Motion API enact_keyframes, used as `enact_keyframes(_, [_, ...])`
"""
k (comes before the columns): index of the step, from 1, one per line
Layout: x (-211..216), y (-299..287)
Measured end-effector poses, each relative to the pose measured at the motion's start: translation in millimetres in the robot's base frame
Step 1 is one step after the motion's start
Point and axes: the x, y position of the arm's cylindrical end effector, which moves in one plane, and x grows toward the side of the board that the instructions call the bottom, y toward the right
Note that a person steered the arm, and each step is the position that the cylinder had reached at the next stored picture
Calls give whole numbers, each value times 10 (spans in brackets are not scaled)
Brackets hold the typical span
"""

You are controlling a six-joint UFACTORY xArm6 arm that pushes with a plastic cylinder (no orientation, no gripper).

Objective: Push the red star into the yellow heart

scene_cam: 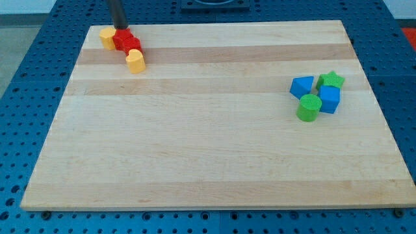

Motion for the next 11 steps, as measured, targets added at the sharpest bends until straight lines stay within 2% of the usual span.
enact_keyframes(1, [339,111])
enact_keyframes(3, [340,116])
enact_keyframes(5, [788,-93])
enact_keyframes(6, [788,-93])
enact_keyframes(8, [1053,-85])
enact_keyframes(10, [907,-73])
enact_keyframes(11, [524,-69])
